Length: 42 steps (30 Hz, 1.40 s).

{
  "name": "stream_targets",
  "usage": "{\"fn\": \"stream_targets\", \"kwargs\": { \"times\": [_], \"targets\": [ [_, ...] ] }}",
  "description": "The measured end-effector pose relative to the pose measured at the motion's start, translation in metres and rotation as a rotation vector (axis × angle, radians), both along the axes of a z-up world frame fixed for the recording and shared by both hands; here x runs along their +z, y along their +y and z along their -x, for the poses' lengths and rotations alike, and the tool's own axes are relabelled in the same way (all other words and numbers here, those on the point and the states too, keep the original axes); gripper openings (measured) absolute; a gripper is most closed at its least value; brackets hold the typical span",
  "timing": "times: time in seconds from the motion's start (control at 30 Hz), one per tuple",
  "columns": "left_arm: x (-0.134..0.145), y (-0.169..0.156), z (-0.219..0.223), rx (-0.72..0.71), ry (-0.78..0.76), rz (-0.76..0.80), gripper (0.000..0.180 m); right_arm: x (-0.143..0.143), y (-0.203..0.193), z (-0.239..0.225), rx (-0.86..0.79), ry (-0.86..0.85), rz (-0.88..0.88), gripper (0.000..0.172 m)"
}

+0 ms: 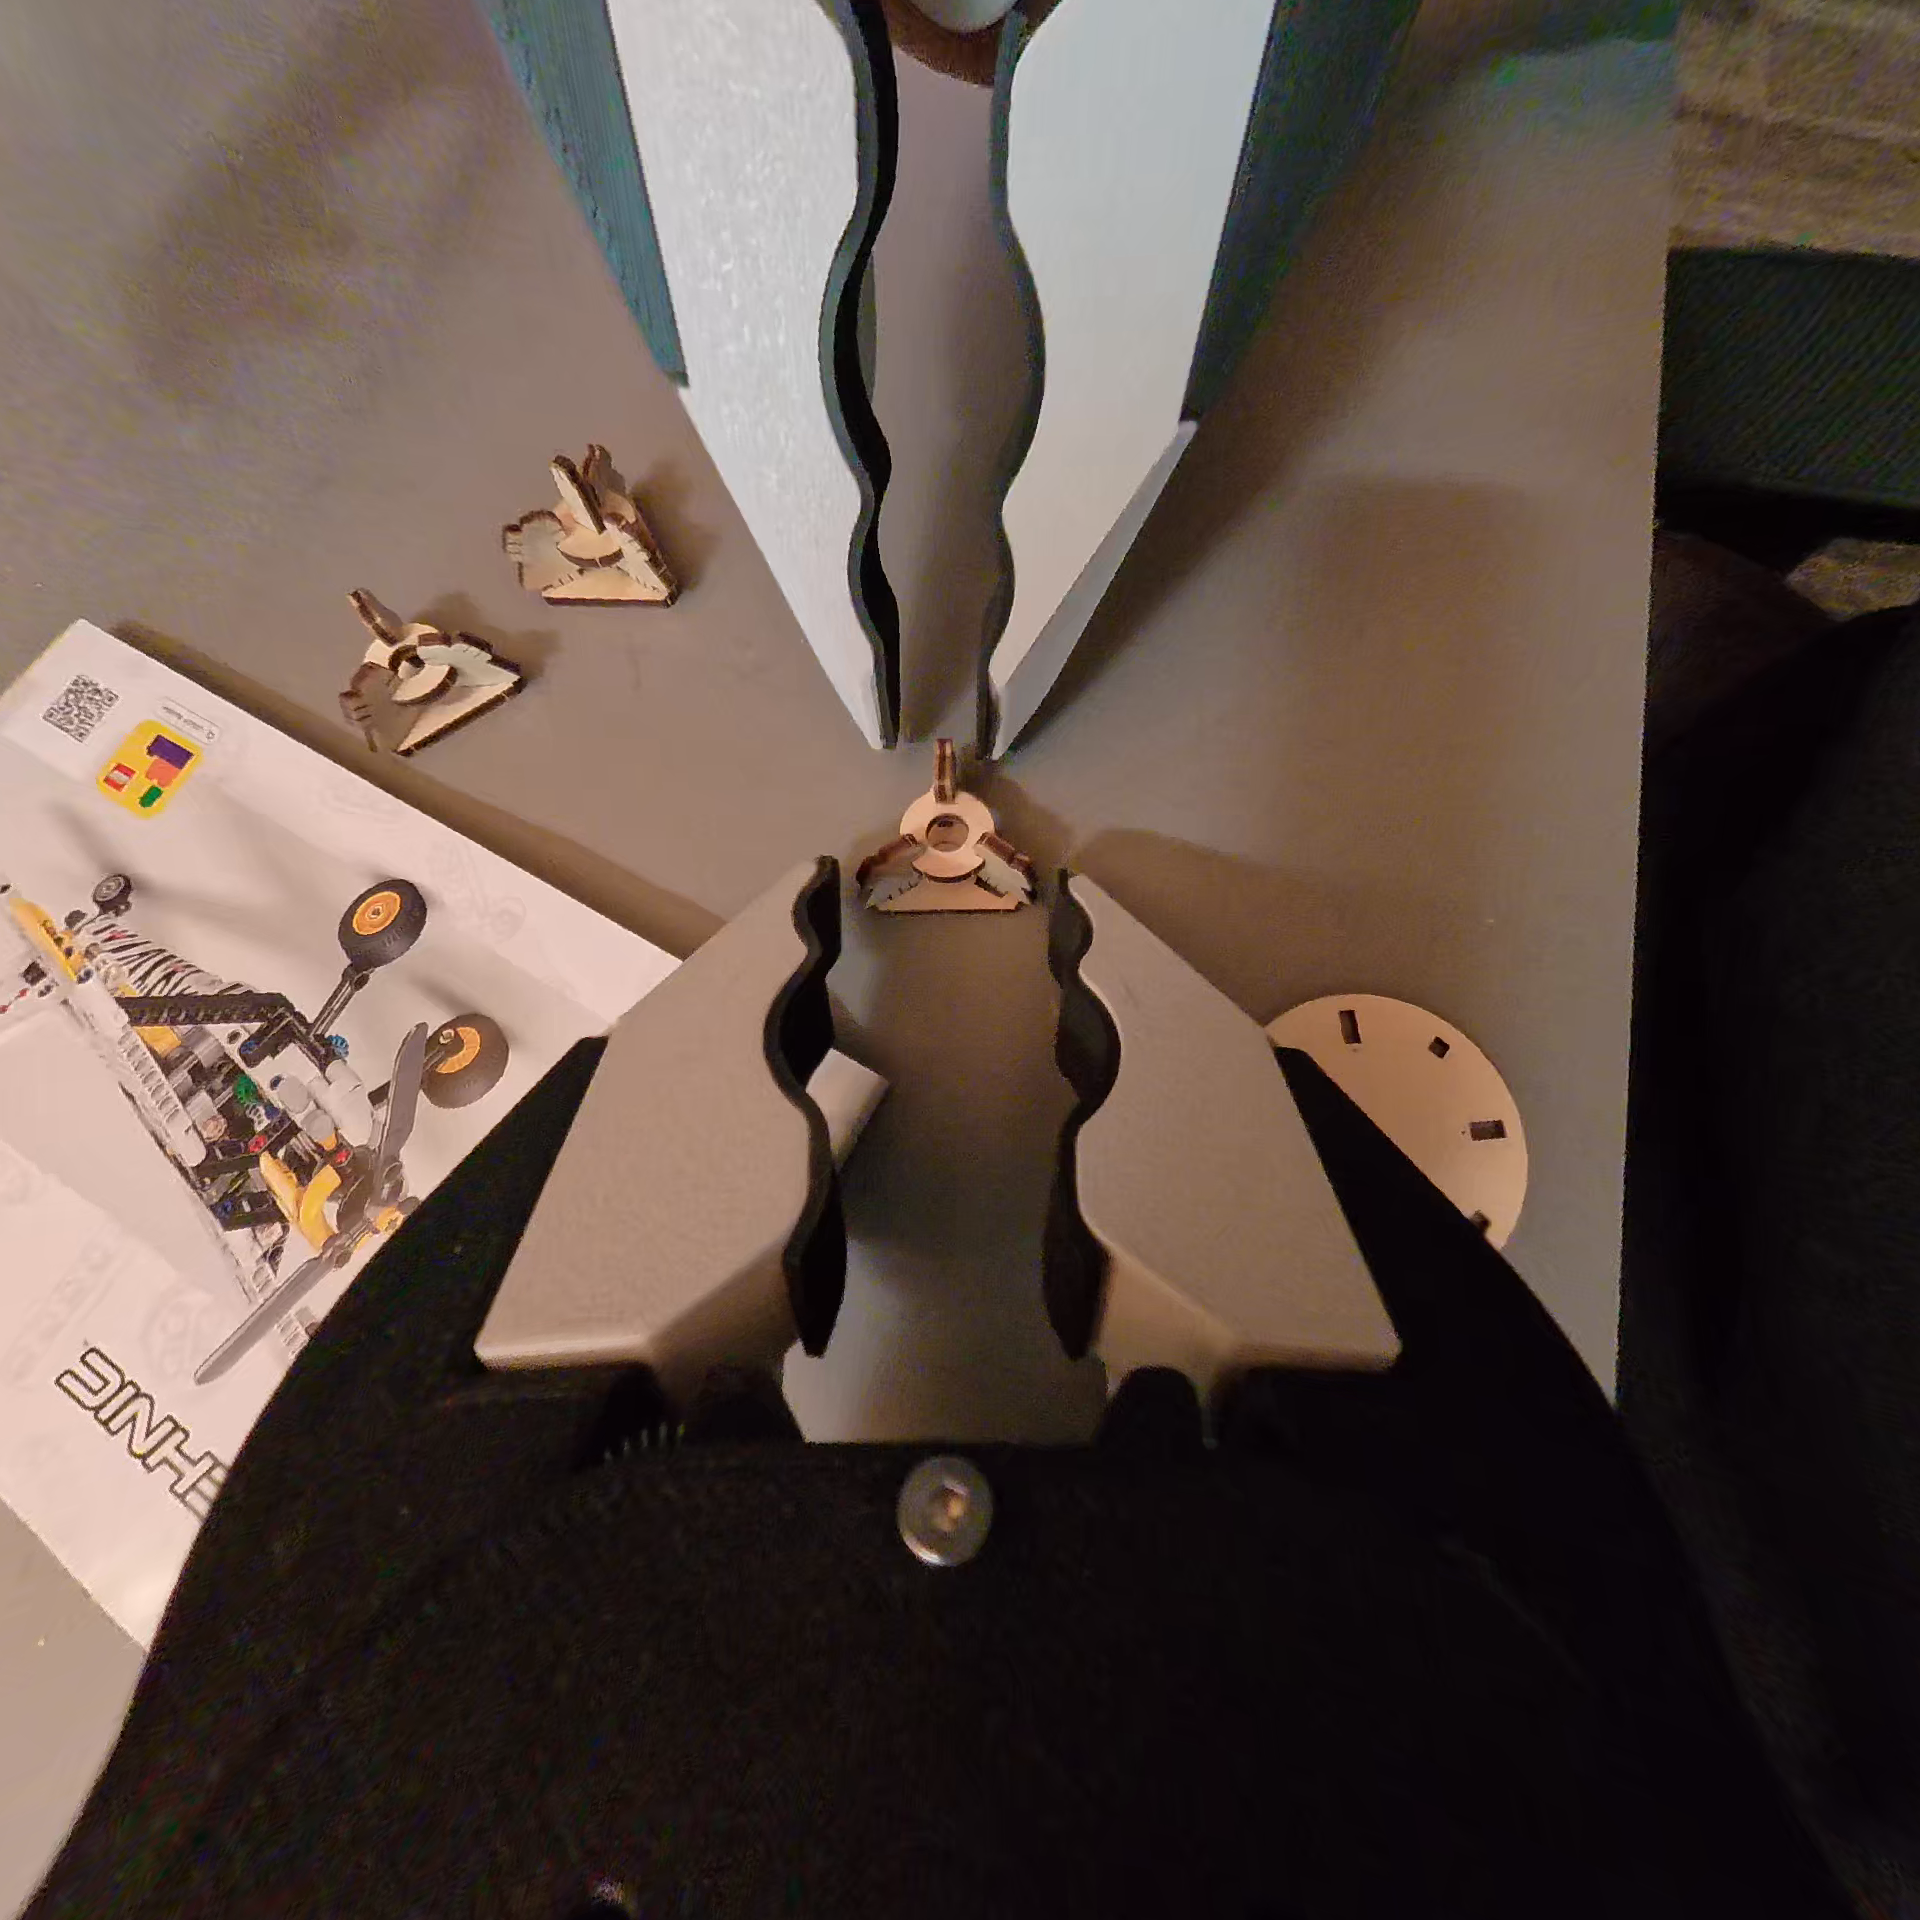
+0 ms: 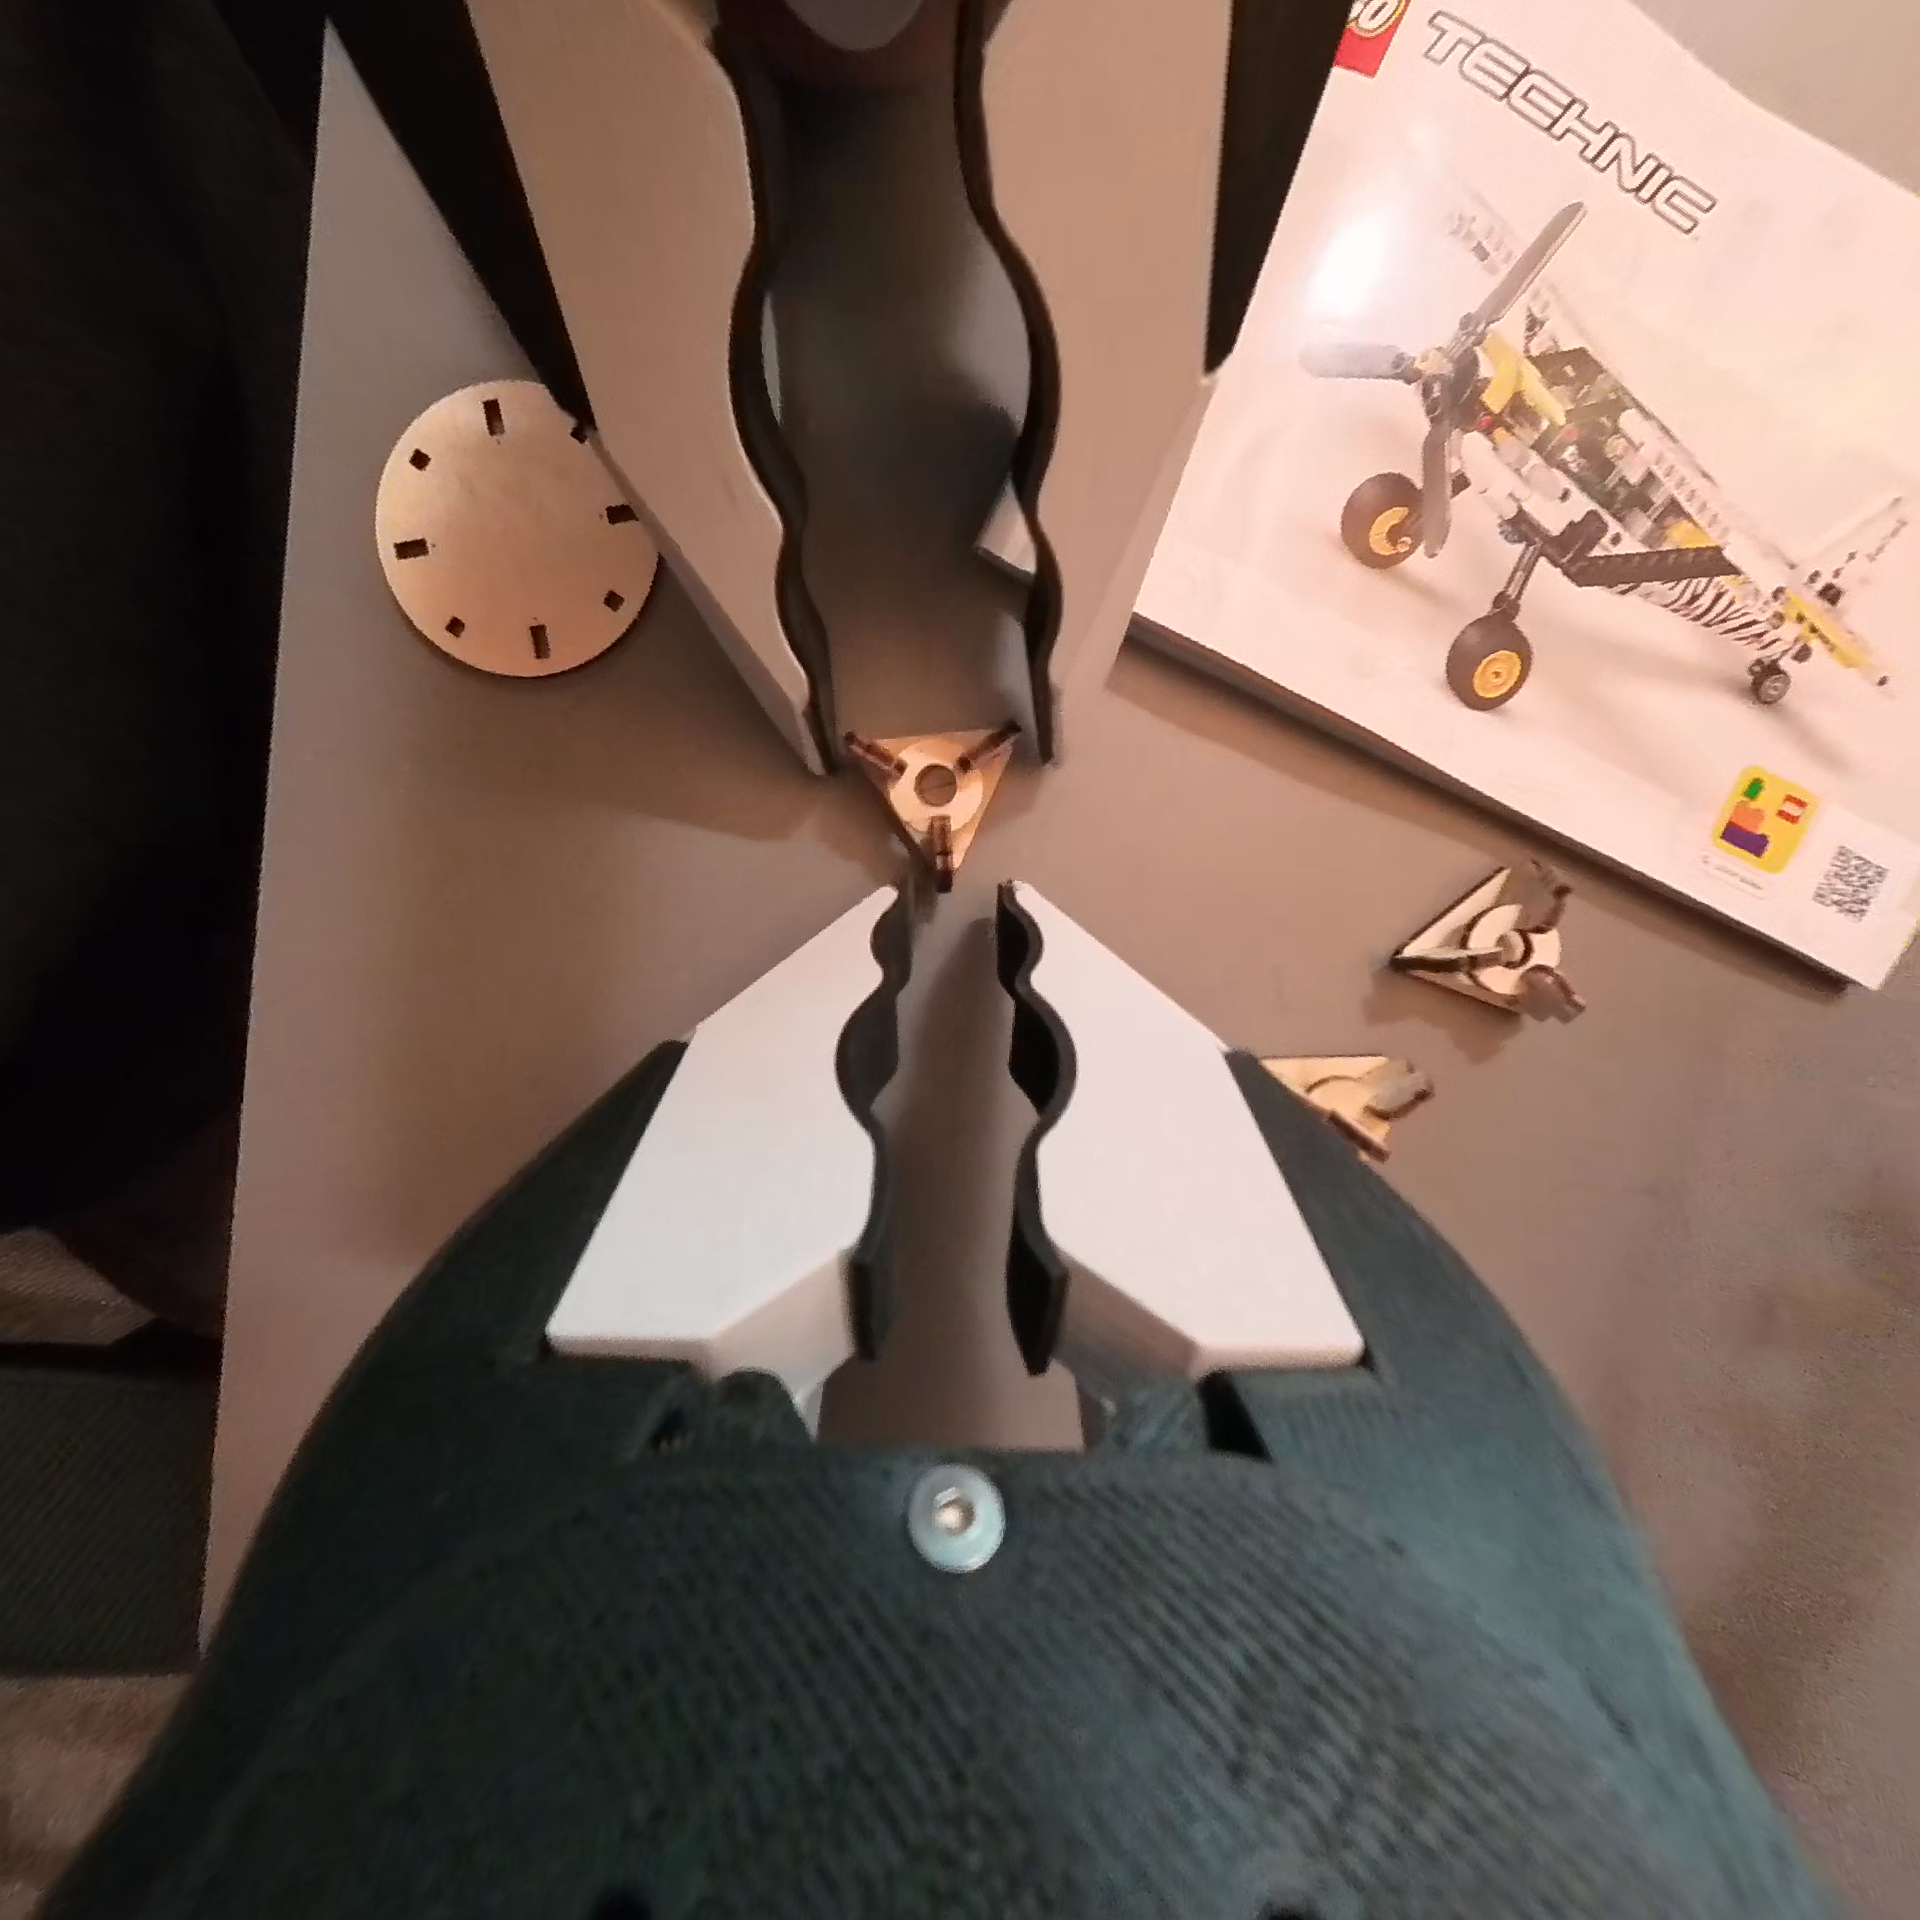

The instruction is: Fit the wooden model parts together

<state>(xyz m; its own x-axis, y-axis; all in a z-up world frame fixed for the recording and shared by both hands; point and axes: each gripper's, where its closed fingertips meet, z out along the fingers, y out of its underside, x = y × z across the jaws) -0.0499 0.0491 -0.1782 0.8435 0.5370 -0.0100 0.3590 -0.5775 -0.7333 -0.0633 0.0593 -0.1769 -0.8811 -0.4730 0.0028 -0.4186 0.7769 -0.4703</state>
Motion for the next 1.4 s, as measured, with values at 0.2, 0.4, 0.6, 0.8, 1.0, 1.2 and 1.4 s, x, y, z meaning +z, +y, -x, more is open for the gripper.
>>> {"fn": "stream_targets", "kwargs": {
  "times": [0.2,0.4,0.6,0.8,1.0,1.2,1.4],
  "targets": [
    [0.011,-0.003,-0.003,0.003,-0.013,-0.067,0.046,0.006,0.003,0.002,-0.029,0.007,0.030,0.016],
    [0.049,-0.038,0.008,0.109,0.006,-0.232,0.048,0.024,-0.002,0.012,-0.107,0.028,0.136,0.022],
    [0.035,-0.085,0.013,0.220,0.052,-0.086,0.053,0.044,-0.020,0.038,-0.172,0.225,0.311,0.023],
    [0.011,-0.076,0.001,0.142,0.013,0.026,0.055,0.096,-0.059,0.074,-0.304,0.384,0.714,0.014],
    [-0.001,-0.071,0.005,0.130,0.087,0.152,0.059,0.080,-0.068,0.065,-0.293,0.368,0.721,0.014],
    [-0.003,-0.062,-0.002,0.061,0.133,0.173,0.014,0.077,-0.068,0.057,-0.300,0.240,0.750,0.011],
    [0.011,-0.067,0.003,0.091,0.231,0.199,0.009,0.081,-0.062,0.059,-0.309,0.197,0.781,0.013]
  ]
}}
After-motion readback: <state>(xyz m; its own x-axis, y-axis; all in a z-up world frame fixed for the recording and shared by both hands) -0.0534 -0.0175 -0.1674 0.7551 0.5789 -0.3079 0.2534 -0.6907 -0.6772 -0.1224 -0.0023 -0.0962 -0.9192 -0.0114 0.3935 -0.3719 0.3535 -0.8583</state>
